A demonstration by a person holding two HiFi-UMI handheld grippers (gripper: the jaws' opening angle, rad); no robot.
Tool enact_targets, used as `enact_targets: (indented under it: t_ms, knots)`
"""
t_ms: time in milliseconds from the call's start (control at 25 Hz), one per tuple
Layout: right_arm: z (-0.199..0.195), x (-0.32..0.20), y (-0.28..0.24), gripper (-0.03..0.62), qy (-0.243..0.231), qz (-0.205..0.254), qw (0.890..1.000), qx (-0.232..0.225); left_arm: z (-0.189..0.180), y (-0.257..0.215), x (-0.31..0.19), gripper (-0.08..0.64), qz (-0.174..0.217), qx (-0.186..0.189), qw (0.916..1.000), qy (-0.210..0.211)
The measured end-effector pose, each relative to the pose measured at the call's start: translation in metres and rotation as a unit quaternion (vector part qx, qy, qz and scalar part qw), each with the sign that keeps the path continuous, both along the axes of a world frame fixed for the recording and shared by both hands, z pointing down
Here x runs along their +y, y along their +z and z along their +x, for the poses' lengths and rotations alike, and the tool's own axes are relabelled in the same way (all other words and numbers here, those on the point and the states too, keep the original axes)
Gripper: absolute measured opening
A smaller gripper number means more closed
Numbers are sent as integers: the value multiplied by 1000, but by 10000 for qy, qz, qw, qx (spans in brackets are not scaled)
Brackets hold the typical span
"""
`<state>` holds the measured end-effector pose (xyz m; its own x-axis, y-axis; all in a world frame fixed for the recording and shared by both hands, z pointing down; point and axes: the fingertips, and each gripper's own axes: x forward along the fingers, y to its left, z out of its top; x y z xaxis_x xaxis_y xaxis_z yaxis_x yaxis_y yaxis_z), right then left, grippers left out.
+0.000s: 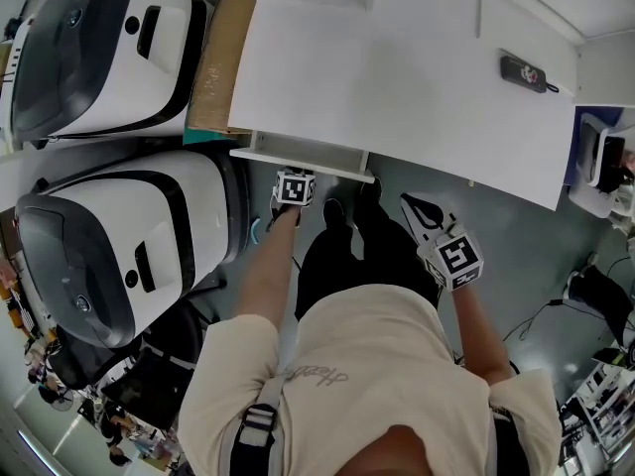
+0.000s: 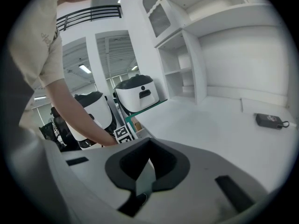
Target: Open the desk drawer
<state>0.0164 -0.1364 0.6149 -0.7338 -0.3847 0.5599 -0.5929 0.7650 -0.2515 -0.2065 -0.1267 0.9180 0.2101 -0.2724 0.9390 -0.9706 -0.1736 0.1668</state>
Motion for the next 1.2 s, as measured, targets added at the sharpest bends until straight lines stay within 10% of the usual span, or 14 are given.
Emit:
enact_targets:
  t_ms: [1200]
  knots:
    - [-38, 84, -19, 2, 161, 201, 9996, 102, -8, -1, 98, 89, -40, 238, 9990, 370]
